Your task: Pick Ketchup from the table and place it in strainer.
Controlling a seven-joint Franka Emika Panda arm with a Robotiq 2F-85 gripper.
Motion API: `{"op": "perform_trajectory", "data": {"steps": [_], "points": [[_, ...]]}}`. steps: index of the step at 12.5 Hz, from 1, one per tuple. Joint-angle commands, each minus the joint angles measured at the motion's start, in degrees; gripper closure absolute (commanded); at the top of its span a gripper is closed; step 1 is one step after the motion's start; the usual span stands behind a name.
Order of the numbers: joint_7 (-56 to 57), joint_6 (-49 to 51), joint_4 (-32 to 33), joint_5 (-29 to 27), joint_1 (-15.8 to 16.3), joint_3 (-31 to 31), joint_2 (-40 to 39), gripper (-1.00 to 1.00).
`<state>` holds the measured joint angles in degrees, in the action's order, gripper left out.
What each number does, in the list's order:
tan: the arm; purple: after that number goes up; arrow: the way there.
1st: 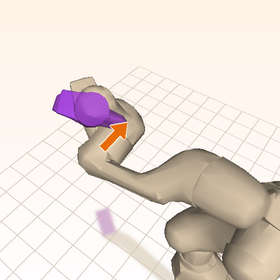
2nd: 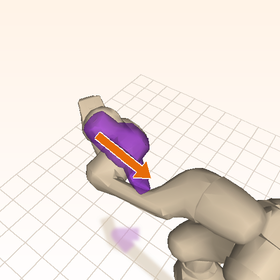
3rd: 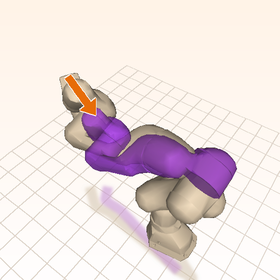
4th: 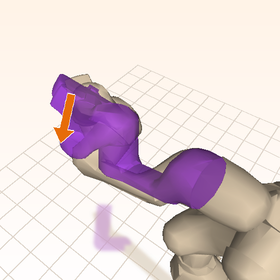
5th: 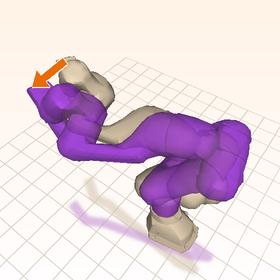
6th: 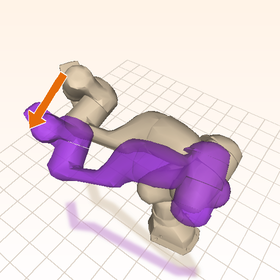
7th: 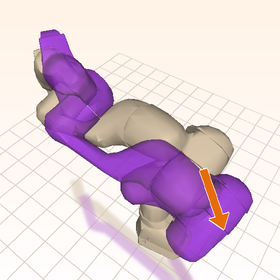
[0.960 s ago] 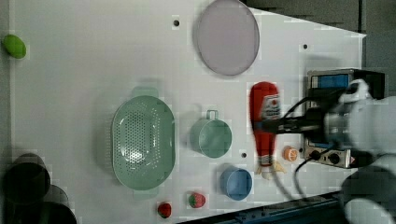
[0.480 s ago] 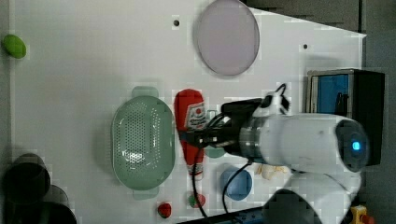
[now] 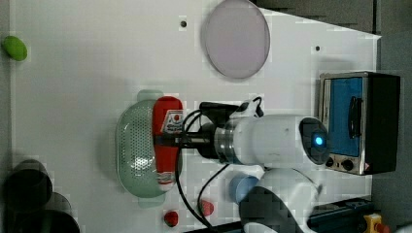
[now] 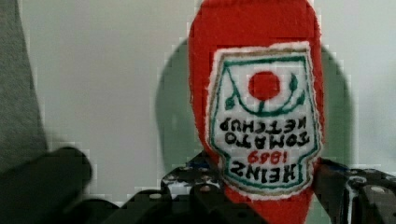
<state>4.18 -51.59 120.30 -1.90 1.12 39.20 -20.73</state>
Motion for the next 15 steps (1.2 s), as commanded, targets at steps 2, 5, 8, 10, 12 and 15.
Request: {"op": "perform_trajectory", "data": {"steps": [2, 5, 8, 10, 12, 15], "points": [[-4.6, -5.3, -0.5, 0.5, 2.5, -0.4, -4.0, -0.24], [-4.6, -6.2, -0.6, 2.2, 2.7, -1.4, -6.2, -0.87], [-5.8, -7.0, -0.9, 2.1, 2.5, -1.4, -4.0, -1.00], [-10.6, -5.4, -0.9, 2.1, 1.4, -1.5, -0.2, -1.00], [-11.4, 0.5, -1.1, 2.1, -1.1, -1.5, 5.1, -1.00], [-11.4, 11.2, -3.9, 2.0, -6.7, -2.3, 12.7, -1.00]]}}
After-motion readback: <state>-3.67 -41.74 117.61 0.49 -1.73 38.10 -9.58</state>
